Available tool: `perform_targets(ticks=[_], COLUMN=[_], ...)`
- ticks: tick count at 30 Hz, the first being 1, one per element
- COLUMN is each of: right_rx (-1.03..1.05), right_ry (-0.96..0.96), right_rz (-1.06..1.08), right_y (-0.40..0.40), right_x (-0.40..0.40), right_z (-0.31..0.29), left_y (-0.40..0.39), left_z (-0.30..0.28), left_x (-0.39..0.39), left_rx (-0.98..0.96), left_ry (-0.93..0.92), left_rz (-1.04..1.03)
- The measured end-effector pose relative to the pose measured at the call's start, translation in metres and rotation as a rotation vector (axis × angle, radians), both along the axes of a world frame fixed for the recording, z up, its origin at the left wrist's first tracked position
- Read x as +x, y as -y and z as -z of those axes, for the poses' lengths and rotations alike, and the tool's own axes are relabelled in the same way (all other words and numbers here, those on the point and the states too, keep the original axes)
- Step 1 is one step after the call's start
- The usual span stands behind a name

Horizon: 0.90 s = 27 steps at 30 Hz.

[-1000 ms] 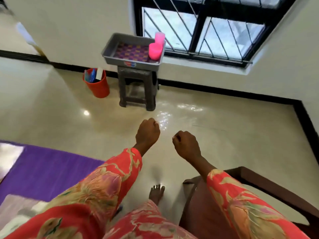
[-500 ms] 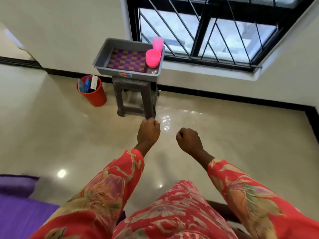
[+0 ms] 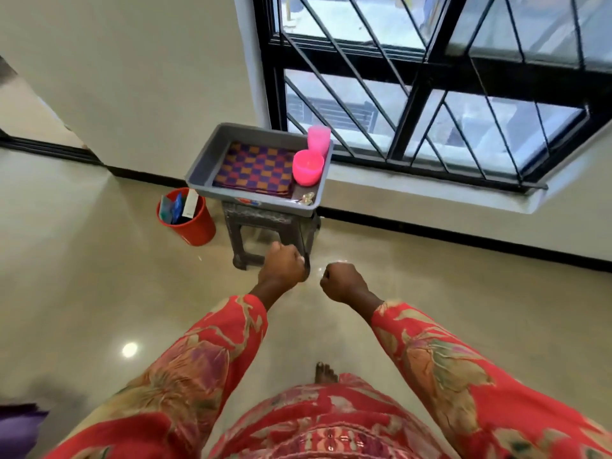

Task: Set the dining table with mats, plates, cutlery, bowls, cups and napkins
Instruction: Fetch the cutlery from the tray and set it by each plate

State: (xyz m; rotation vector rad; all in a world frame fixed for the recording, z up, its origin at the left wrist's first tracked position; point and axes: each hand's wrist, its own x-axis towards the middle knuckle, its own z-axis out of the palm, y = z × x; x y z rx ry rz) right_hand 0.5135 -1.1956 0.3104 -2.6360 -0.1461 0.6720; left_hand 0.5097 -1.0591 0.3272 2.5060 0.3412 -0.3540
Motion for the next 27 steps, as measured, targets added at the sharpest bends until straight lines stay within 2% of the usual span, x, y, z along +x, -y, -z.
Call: perform_targets(ticks=[7, 12, 16, 20, 27], right_rx=[0.007, 0.052, 0.142, 0.285, 0.450], right_ry=[-0.023, -0.036, -0.087, -0.235, -0.370], right_rz=[-0.031, 0.093, 0.396, 0.788, 1.261], right_y=[-0.040, -0.069, -0.099, -0.128, -0.170], right_x=[0.091, 0.157, 0.219, 0.265, 0.314], right_z=[-0.003, 0.016, 0.044, 0.072, 0.125], left_y=[-0.027, -0.064, -0.104, -0.135, -0.169], left_z=[0.000, 0.015, 0.040, 0.057, 0.094], left_x=[0.082, 0.145, 0.215, 0.275, 0.349], left_rx=[-0.011, 0.008, -0.007, -0.032, -0.035], left_ry=[0.016, -0.019, -0.081, -0.165, -0.275], left_rz=[-0.033, -0.023, 0.056, 0.165, 0.303])
